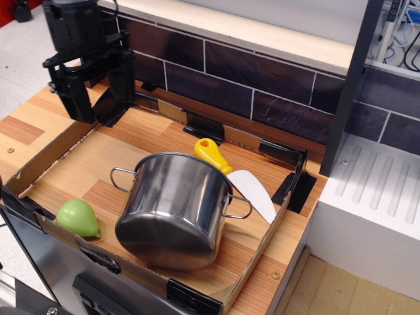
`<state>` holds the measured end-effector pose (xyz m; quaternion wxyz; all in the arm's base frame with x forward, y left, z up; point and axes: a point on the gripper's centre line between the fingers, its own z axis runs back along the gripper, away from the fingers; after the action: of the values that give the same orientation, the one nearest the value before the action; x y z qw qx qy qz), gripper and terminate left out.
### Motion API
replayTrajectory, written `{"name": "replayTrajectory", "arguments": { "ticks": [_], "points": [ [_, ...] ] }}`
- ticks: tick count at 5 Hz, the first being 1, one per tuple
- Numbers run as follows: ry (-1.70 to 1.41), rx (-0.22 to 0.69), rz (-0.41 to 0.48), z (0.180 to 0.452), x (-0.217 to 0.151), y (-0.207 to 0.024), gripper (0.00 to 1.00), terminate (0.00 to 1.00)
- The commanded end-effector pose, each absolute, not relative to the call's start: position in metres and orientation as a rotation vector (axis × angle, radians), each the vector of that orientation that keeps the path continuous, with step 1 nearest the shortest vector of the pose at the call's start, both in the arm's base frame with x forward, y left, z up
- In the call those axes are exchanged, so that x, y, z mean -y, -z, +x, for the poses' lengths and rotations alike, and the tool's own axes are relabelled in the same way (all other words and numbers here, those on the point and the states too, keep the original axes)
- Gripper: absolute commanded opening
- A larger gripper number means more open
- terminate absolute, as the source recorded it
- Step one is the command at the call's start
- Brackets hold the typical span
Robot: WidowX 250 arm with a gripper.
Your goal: Upright metal pot
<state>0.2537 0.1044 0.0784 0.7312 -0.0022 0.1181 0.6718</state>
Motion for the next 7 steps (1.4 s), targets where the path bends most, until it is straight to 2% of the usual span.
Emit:
{"name": "replayTrajectory", "arguments": {
  "ticks": [1,2,3,4,6,7],
  "points": [
    [-1.483,-0.381,-0.003,0.238,-0.070,-0.100,1.00,0.00],
    [-1.489,-0.459,0.037,0.224,-0.059,-0.095,1.00,0.00],
    [-1.472,-0.497,0.049,0.212,-0.050,-0.095,1.00,0.00],
    [-1.480,-0.545,0.080,0.212,-0.048,-0.088,1.00,0.00],
    [-1.457,-0.557,0.108,0.213,-0.047,-0.072,1.00,0.00],
    [-1.339,-0.594,0.117,0.216,-0.045,-0.068,1.00,0.00]
  ]
}}
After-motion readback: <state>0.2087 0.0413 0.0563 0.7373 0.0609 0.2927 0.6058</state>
